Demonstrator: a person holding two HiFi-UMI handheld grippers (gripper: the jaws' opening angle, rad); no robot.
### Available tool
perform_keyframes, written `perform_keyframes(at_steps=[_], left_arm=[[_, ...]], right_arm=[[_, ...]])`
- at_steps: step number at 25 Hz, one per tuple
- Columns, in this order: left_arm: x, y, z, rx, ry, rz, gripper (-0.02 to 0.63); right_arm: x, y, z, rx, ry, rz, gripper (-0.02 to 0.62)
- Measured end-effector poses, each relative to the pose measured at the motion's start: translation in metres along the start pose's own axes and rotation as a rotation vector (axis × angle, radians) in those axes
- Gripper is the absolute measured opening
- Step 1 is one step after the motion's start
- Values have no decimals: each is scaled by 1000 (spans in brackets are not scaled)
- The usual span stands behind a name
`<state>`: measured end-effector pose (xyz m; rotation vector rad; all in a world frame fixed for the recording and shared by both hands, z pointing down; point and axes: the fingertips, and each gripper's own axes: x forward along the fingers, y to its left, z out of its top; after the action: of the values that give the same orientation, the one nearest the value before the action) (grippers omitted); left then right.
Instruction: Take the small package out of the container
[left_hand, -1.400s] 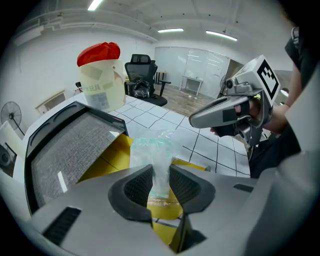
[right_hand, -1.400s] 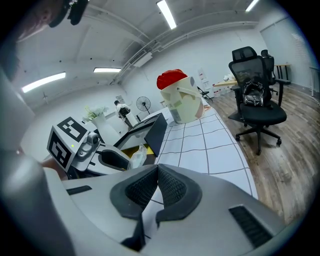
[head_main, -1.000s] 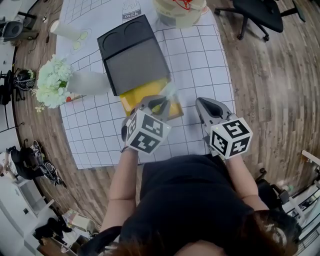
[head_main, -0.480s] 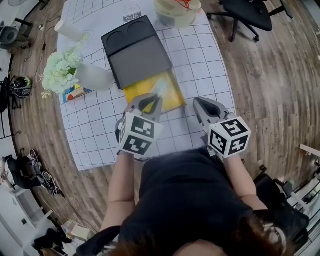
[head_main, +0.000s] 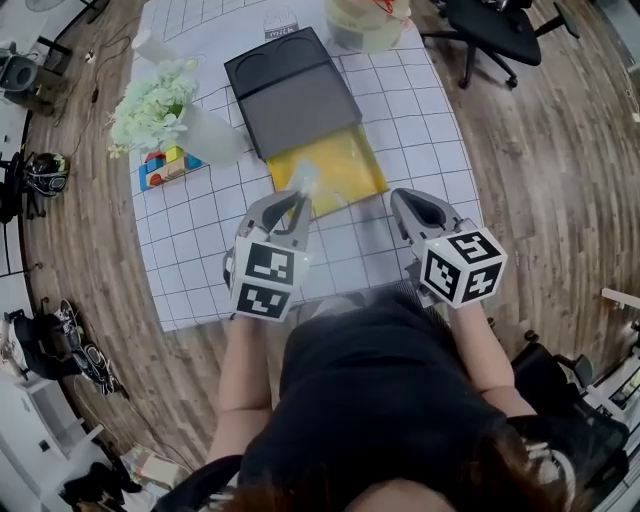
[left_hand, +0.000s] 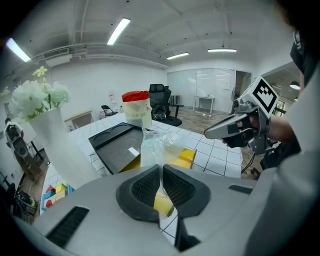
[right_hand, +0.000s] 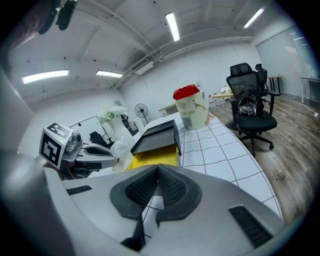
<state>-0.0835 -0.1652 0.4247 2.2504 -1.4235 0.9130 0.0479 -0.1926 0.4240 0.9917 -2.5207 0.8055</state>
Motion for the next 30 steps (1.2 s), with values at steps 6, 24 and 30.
perform_keyframes(at_steps=[6,24,30], left_arm=[[-25,10,-14,-46,-34,16,43],[-59,11,-47,-93,-40,-19,43],[-62,8,-50,-91,-38,-16,43]], right_arm=[[-4,22,-2,3,-24,-5,15],[-24,48,-16,-32,-47,-77,14],[-26,51,-14,-35,-56,-71,14]])
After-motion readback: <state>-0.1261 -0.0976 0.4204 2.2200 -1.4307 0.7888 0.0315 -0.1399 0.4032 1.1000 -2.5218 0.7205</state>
